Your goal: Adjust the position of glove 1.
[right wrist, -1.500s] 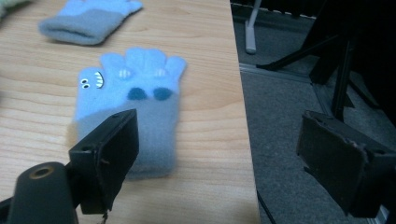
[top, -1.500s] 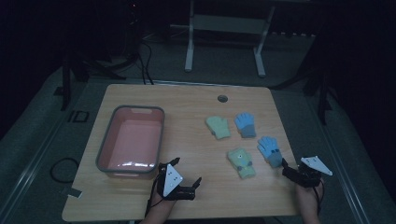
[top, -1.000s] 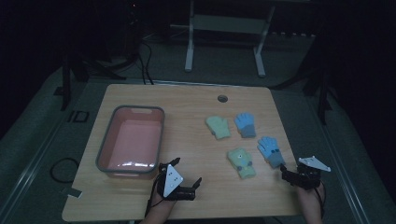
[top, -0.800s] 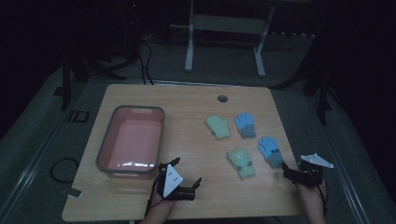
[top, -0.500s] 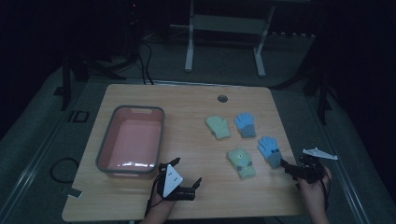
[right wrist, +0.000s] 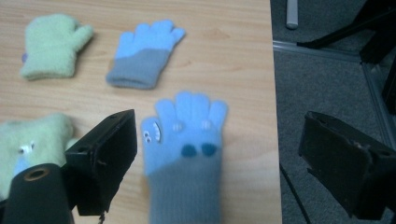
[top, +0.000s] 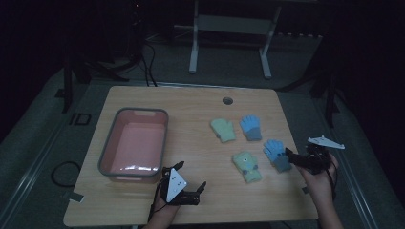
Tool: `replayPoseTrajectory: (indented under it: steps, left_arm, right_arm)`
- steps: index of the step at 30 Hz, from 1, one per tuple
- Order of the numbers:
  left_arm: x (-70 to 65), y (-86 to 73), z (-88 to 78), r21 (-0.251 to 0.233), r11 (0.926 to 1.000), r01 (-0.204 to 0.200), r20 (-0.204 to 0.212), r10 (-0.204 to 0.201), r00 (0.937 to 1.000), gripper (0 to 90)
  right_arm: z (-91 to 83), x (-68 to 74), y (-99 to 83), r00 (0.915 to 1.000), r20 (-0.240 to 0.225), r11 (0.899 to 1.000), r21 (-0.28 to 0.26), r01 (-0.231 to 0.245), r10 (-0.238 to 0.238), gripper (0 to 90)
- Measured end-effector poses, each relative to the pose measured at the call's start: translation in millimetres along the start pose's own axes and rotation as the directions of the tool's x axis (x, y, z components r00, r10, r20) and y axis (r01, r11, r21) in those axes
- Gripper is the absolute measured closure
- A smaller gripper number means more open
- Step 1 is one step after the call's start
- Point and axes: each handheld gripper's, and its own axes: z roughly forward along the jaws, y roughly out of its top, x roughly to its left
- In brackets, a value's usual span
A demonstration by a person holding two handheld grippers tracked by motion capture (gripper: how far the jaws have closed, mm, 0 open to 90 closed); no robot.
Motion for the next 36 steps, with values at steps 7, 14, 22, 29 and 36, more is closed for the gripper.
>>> replayPoseTrajectory:
  steps: [7, 14, 22, 29, 36]
  left_arm:
    - [-0.2, -0.1, -0.2, -0.003, 1.0, -0.001, 0.0, 0.001, 1.0, 0.1]
    - [-0.2, 0.0, 0.0, -0.001, 1.0, -0.002, 0.002, 0.002, 1.0, 0.1]
    - [-0.1, -0.2, -0.6, -0.005, 1.0, -0.004, 0.005, 0.004, 1.0, 0.1]
    - [-0.3, -0.2, -0.5, -0.005, 1.0, -0.008, 0.008, 0.008, 0.9999, 0.1]
    - [-0.4, -0.2, -0.5, -0.006, 0.9999, -0.009, 0.01, 0.009, 0.9999, 0.1]
  right_arm:
    - [4.7, 10.8, 25.9, 0.9997, -0.003, 1.0, -0.009, 0.024, -0.024, 11.5]
    - [11.3, 31.6, 48.9, 0.9951, -0.075, 0.998, -0.02, 0.063, -0.064, 11.6]
    - [24.4, 56.3, 68.6, 0.9803, -0.153, 0.992, -0.035, 0.121, -0.125, 14.5]
    - [40.2, 80.2, 77.3, 0.9545, -0.235, 0.983, -0.064, 0.173, -0.183, 19.5]
    - [58.8, 103.8, 83.8, 0.9384, -0.263, 0.975, -0.055, 0.217, -0.224, 24.4]
